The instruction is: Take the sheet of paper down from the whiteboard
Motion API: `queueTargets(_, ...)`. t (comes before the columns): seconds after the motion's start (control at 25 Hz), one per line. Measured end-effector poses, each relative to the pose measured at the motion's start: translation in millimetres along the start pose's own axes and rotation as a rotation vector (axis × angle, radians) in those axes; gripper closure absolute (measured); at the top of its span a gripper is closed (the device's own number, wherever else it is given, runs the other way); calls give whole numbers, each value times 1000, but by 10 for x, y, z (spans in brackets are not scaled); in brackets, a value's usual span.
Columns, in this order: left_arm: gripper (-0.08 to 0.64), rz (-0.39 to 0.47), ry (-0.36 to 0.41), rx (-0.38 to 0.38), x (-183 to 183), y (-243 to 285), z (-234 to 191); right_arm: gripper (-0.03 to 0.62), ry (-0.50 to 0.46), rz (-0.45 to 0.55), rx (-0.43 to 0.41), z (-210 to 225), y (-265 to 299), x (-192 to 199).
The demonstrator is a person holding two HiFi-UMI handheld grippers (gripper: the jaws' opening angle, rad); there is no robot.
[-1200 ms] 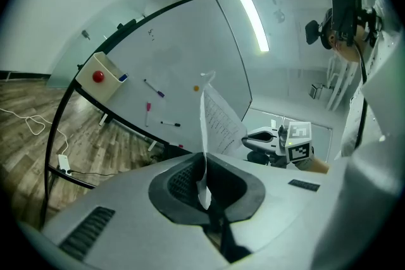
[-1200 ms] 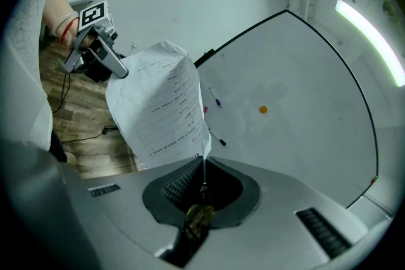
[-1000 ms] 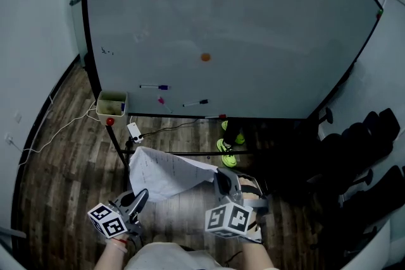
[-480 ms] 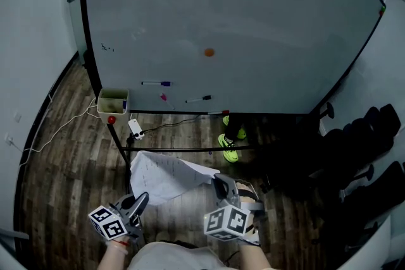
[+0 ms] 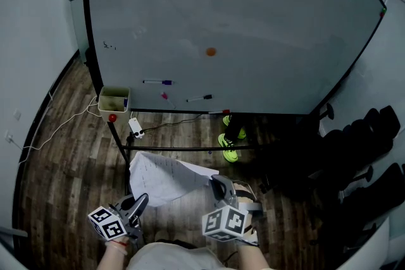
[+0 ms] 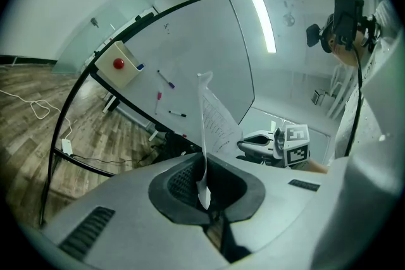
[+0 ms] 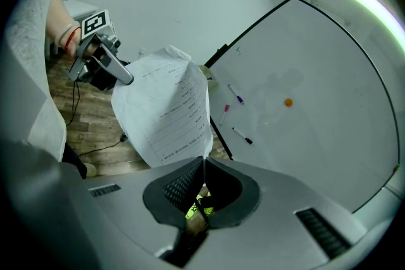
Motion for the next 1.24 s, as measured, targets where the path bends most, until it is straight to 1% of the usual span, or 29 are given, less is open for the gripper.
queueTargets(0.32,545,-5,-27,-7,101,-57,-21,568,-16,-8,-23,-97,-3,16)
queueTargets(0.8,545,-13,-38,-3,195,-43,25,568,-21,-16,-52,-202,-13,97)
queueTargets(1.24,545,-41,-61,-16,295,-23,17,569,-25,-16,-93,-278,60,146)
Point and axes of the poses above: the fingertips, and each gripper's own axes: y forward along the fingers, z to its right, x out of its underside, the point moved 1 cm from there along -y, backward along the fingers, and after that the axes turned 7 degrees about -z, right-handed, at the moved point
